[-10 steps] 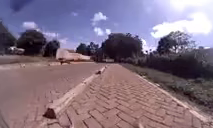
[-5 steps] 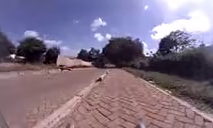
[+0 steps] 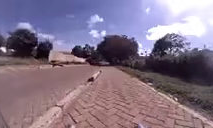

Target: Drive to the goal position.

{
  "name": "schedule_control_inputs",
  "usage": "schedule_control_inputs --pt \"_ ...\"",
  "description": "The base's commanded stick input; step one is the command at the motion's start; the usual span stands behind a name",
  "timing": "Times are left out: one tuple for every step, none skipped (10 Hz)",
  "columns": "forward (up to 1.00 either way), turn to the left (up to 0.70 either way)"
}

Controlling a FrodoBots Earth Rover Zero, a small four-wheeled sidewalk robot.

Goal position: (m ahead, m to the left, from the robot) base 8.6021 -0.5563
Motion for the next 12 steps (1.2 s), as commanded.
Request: schedule_control_inputs --pt "1.00 0.00" --pt "1.00 0.00" --pt "1.00 -0.01" --pt "1.00 -0.11" --pt "1.00 -0.28" --pt "1.00 -0.35" --pt "1.00 -0.34" --pt "1.00 -0.23" --pt "1.00 0.00" --pt "1.00 0.00" --pt "1.00 0.00" --pt "1.00 0.00"
